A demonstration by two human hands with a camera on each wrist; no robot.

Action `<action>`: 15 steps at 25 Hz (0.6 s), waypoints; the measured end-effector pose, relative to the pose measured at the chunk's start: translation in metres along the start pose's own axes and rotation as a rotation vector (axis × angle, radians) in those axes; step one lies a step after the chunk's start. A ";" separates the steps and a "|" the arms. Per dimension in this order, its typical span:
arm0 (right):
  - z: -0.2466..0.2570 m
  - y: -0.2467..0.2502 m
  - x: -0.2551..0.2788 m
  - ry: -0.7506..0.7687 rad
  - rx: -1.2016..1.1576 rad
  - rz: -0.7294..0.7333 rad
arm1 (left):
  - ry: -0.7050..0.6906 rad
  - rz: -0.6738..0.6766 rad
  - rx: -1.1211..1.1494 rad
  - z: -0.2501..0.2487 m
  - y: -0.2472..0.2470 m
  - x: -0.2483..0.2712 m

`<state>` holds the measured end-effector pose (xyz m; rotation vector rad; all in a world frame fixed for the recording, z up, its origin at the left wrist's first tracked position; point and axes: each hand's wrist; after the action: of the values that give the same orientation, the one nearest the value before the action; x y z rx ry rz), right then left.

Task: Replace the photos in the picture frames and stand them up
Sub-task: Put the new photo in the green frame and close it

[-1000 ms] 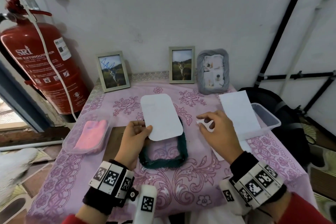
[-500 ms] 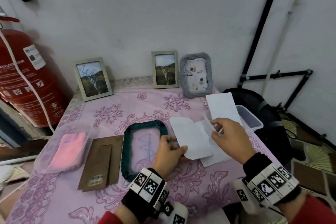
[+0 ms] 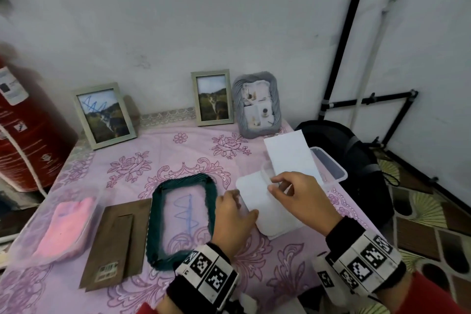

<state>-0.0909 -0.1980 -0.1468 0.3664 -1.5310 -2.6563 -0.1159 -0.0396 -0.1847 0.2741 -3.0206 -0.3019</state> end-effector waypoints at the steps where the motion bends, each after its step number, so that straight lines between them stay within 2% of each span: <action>1: -0.002 0.003 -0.004 -0.017 -0.050 -0.017 | -0.056 -0.024 -0.044 -0.004 0.001 -0.003; 4: -0.014 0.017 -0.022 -0.067 -0.103 -0.090 | -0.154 -0.014 0.026 -0.023 0.000 -0.019; 8: -0.044 0.038 -0.054 -0.158 -0.068 -0.153 | -0.170 0.021 0.118 -0.046 -0.016 -0.054; 11: -0.059 0.044 -0.073 -0.199 -0.069 -0.096 | -0.153 0.047 0.122 -0.055 -0.032 -0.079; 15: -0.066 0.041 -0.088 -0.214 -0.177 -0.008 | -0.044 0.091 0.232 -0.059 -0.045 -0.100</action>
<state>0.0071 -0.2604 -0.1274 0.0807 -1.3270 -2.8886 -0.0042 -0.0756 -0.1436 0.1474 -3.1003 0.0514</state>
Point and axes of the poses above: each hand's wrist, its own x-axis away from the middle knuckle, its own y-axis out of the back of the hand, z = x × y, and after that the axes turned 14 degrees about x, right-handed
